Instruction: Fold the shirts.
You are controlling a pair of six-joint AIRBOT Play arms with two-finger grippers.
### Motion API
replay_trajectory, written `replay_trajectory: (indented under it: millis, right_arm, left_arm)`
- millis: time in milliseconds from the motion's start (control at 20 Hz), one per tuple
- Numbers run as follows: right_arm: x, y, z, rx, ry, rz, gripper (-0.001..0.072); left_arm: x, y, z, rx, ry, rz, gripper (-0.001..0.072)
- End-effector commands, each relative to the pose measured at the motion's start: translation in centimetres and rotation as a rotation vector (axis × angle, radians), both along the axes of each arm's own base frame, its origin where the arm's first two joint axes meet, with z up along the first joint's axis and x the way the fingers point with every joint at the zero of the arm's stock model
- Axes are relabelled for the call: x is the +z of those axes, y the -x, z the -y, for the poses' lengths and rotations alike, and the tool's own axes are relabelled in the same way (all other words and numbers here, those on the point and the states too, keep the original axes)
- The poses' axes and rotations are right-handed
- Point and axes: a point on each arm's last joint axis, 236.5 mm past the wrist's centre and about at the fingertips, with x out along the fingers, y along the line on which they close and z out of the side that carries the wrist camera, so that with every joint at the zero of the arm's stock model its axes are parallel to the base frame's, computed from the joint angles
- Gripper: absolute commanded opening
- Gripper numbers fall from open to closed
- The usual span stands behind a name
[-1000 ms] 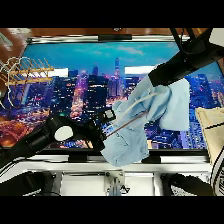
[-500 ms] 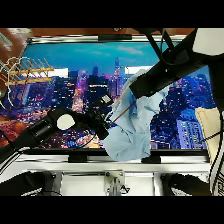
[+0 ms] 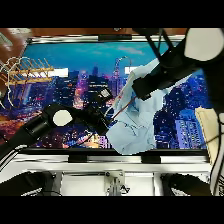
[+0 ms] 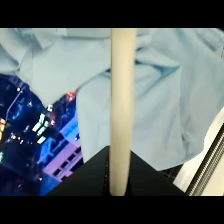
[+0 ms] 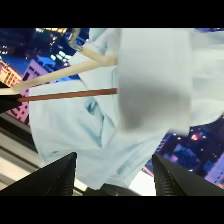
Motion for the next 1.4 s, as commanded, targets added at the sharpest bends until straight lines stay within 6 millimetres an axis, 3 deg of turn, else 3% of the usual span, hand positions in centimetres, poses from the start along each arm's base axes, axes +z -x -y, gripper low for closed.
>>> replay_trajectory:
  millis: [0, 100, 200, 250, 400, 450, 500, 600, 700, 800, 1000, 1350]
  right_arm:
    - [3.4, -0.9, 3.5, -0.112, -0.028, 0.123, 0.0601]
    - [6.0, -1.2, 7.0, -0.219, -0.075, 0.210, 0.0678]
    - [8.1, -1.9, 12.2, -0.360, -0.089, 0.295, 0.0678]
    - [8.3, -2.2, 15.0, -0.417, -0.062, 0.309, 0.0678]
    - [5.7, -3.7, 23.0, -0.474, 0.084, 0.260, 0.0676]
    - [4.6, -4.6, 24.0, -0.419, 0.103, 0.240, 0.0676]
    - [3.2, -5.5, 24.2, -0.295, 0.135, 0.209, 0.0676]
    - [1.2, -7.3, 22.4, 0.075, 0.198, 0.192, 0.0676]
    - [0.0, -8.6, 18.2, 0.452, 0.193, 0.236, 0.0676]
    - [-0.7, -9.0, 14.9, 0.682, 0.189, 0.274, 0.0676]
    - [-3.6, -7.9, 12.1, 0.797, 0.144, 0.153, 0.0676]
    - [-6.5, -8.9, 11.0, 0.872, 0.147, 0.092, 0.0676]
  left_arm:
    - [-0.7, 0.1, -1.2, -0.025, -0.063, 0.003, 0.0053]
    - [-0.7, -0.2, -1.4, -0.018, -0.063, 0.004, 0.0053]
    - [-0.8, -0.3, -1.5, -0.027, -0.070, 0.014, 0.0053]
    - [-0.8, -0.3, -1.5, -0.031, -0.072, 0.017, 0.0053]
    - [-1.3, 0.6, -2.0, -0.084, -0.109, 0.007, 0.0053]
    - [-1.5, 1.1, -2.3, -0.105, -0.125, -0.002, 0.0053]
    - [-1.7, 1.5, -2.5, -0.128, -0.139, -0.008, 0.0053]
    - [-2.1, 1.6, -3.0, -0.142, -0.167, -0.007, 0.0053]
    - [-2.5, 1.4, -3.8, -0.150, -0.210, 0.009, 0.0053]
    - [-2.8, 0.8, -4.5, -0.152, -0.246, 0.035, 0.0053]
    - [-2.8, -0.2, -5.5, -0.146, -0.266, 0.060, 0.0053]
    - [-2.0, -1.2, -5.8, -0.182, -0.273, 0.116, 0.0052]
